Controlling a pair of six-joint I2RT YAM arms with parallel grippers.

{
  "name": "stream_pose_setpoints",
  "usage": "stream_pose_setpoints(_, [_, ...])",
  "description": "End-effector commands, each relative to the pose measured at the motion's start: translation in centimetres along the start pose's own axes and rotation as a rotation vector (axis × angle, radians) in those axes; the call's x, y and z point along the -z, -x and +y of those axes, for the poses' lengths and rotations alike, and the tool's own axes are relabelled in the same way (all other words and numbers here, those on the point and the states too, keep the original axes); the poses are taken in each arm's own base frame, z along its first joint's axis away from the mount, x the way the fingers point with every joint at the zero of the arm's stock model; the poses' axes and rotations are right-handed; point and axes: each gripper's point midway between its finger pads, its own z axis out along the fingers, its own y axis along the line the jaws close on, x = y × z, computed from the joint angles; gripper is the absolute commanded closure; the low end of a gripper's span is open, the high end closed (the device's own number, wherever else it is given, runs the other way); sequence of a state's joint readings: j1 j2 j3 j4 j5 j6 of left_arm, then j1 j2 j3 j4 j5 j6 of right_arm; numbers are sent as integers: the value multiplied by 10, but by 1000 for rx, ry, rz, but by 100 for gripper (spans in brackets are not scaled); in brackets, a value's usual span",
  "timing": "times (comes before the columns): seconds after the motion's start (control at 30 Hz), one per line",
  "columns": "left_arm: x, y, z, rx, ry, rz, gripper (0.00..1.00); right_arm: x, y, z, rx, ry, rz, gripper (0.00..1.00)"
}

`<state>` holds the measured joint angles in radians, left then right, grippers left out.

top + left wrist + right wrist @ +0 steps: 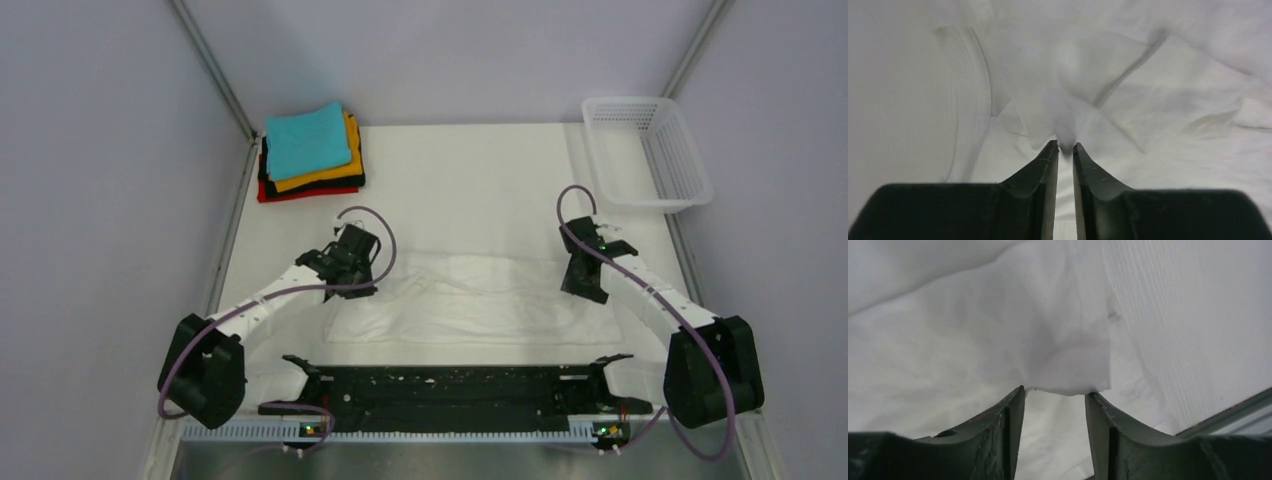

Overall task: Fold and stack the t-shirts
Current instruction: Fold the other side of the tshirt into a rectangle

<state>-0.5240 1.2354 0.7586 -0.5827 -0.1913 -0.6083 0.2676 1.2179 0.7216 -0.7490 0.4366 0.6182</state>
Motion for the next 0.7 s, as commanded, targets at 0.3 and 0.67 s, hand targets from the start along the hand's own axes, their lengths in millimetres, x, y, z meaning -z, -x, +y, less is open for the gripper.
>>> stream_pose_setpoints(0.3, [39,14,-31,135,-234,-129,1,69,27,18,-70,287,-138,2])
stream_pose_setpoints(0.67, [-35,61,-93,39,-229,-31,1,66,29,73,-17,523,-106,1])
